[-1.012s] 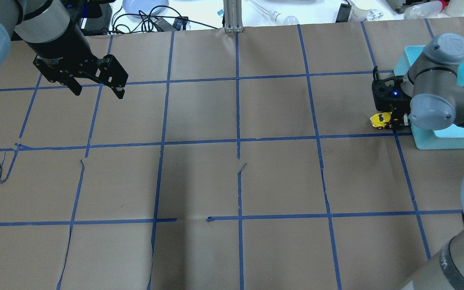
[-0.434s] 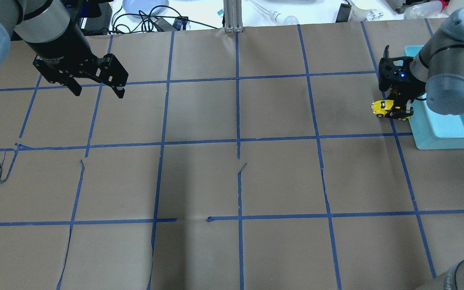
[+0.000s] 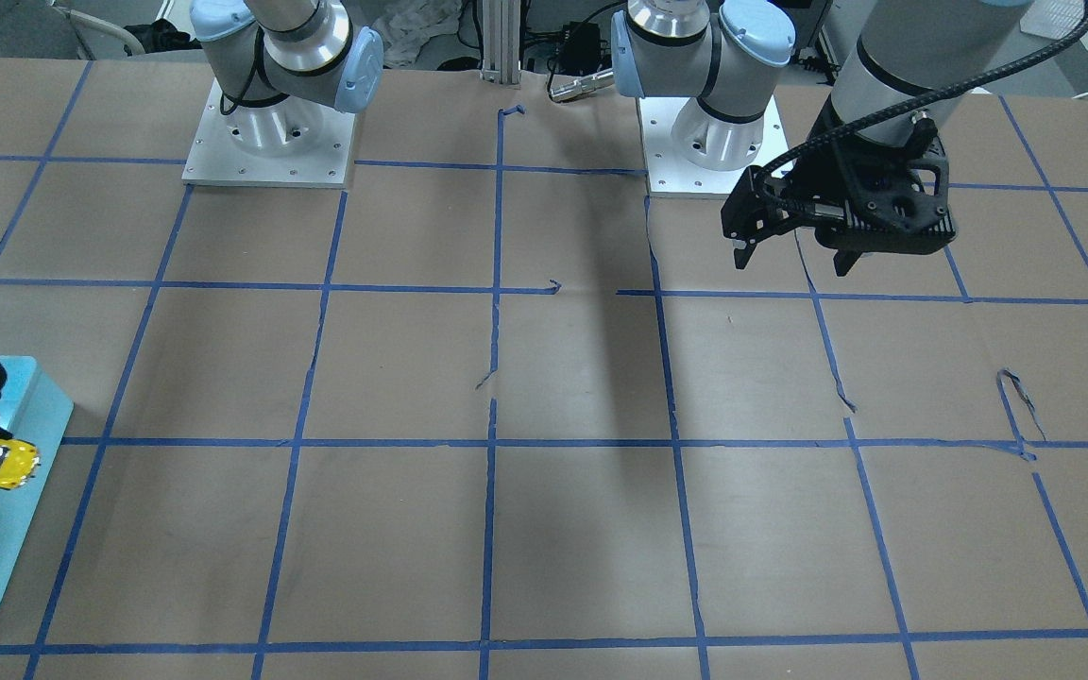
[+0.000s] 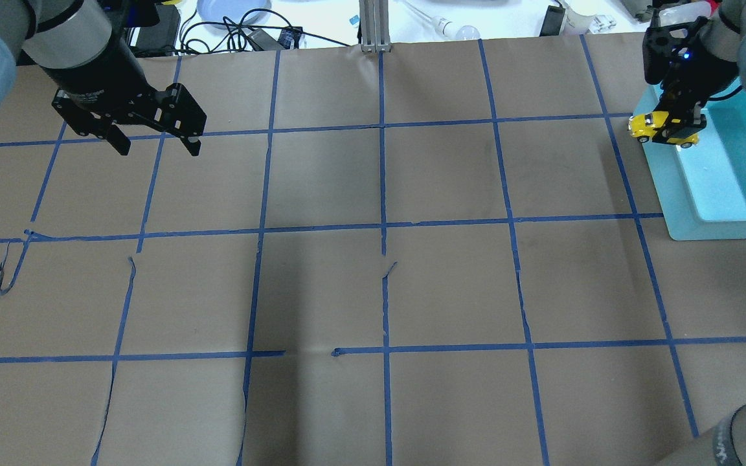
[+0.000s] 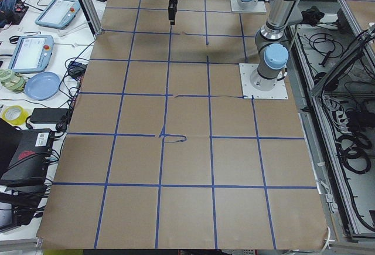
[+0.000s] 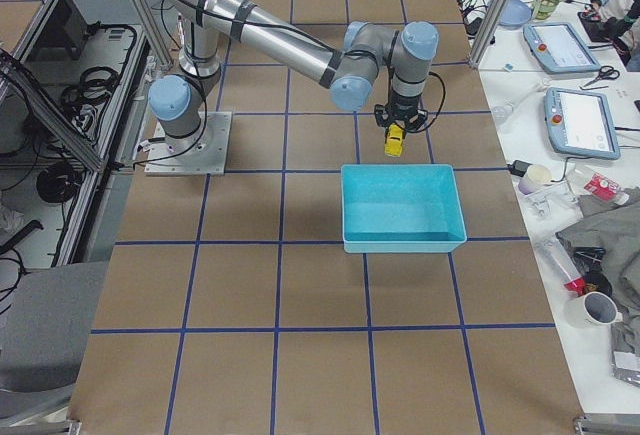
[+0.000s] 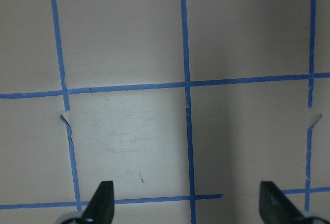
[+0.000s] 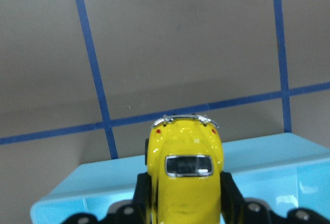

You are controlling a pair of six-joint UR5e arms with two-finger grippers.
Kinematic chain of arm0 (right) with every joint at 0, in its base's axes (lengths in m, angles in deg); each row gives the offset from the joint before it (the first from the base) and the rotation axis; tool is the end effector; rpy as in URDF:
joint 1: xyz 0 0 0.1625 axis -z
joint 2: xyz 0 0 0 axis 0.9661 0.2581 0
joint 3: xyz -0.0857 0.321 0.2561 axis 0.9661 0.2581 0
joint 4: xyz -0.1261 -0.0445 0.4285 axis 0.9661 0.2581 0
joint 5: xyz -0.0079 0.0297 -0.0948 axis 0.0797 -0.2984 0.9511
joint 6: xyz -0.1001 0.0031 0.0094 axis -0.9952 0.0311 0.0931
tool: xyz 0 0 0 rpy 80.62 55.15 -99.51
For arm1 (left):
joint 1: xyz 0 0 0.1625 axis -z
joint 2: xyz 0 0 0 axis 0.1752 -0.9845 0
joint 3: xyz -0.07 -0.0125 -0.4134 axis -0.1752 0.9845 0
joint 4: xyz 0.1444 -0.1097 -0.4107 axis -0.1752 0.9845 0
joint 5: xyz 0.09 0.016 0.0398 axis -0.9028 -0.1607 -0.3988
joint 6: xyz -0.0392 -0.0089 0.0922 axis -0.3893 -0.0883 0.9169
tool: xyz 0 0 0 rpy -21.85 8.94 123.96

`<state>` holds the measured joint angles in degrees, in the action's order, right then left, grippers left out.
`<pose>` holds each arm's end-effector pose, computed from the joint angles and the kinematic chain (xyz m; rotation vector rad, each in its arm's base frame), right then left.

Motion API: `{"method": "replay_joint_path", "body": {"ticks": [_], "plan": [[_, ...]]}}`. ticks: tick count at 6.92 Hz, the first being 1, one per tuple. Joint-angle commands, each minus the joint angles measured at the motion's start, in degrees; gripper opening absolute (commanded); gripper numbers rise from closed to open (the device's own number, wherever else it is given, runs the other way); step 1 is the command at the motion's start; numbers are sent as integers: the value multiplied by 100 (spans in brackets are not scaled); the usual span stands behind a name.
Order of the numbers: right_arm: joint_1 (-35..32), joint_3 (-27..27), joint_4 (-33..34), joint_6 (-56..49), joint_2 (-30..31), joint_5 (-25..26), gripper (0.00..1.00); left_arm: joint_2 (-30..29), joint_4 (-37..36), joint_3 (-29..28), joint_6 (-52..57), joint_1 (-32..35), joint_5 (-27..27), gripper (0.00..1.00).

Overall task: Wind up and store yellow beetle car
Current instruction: 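Lift the car with the right gripper over the blue tray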

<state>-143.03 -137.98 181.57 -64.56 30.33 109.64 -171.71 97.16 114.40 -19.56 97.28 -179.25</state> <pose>-0.1317 -0.6714 0.3342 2.0064 -2.3567 -0.0261 -0.1062 -0.5454 0.4859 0.0821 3.1346 -0.0058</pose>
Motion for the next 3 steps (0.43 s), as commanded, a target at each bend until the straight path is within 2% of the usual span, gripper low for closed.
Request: {"method": "replay_joint_path", "body": {"ticks": [1, 3], "plan": [[556, 185, 28, -1043, -264, 73, 0, -2, 3, 0, 7, 0, -3, 100], [961, 133, 258, -1349, -536, 46, 0, -20, 12, 9, 7, 0, -11, 100]]}}
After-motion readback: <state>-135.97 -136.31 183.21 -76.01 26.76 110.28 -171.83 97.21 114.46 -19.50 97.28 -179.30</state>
